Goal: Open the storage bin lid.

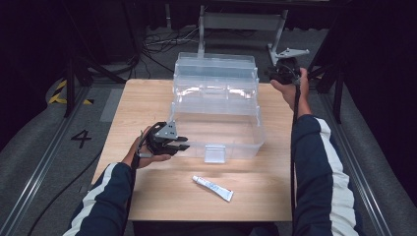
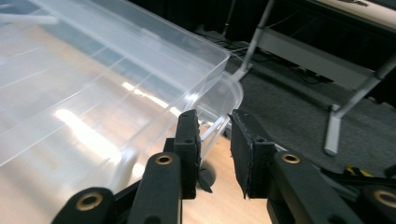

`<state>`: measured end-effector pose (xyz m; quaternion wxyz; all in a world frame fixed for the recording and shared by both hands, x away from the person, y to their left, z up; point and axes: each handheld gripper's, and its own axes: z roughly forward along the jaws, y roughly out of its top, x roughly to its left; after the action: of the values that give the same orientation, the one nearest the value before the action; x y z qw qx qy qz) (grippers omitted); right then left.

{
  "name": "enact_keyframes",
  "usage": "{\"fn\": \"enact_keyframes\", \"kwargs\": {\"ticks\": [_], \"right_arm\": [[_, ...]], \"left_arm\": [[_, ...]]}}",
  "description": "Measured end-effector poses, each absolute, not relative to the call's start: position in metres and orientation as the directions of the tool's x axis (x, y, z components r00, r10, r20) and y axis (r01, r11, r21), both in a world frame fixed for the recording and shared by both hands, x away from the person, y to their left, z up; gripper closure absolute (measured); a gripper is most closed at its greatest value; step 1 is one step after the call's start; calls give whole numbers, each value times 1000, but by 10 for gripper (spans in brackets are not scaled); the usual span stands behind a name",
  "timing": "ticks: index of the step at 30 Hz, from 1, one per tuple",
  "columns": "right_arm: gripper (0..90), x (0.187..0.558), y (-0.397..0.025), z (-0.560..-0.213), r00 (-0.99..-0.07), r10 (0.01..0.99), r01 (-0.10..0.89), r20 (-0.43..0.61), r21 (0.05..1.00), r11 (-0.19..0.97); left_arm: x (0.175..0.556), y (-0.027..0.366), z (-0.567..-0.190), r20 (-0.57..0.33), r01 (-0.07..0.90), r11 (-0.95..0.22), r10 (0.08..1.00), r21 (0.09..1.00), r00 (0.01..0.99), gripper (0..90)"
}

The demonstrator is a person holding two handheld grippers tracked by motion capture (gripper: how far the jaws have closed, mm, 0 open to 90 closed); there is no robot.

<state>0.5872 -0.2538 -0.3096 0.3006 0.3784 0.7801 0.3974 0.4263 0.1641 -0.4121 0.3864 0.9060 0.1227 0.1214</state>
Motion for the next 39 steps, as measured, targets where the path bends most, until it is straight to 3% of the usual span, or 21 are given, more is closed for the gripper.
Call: {"fn": "enact_keyframes", "kwargs": {"ticks": [19,30,39], "right_arm": [[603,476,-279,-325,-662,737,293,-137,858,422],[536,435,-271,-346,-730,671,294,-130,826,480],[456,415,-250,-367,-789,606,301,-101,797,523]], "left_arm": [[396,186,-394,209,122,-669,392,733,896,510],[382,213,-390,213,158,-637,465,754,859,439],[374,233,-405,199,255,-641,548,724,812,324]]}}
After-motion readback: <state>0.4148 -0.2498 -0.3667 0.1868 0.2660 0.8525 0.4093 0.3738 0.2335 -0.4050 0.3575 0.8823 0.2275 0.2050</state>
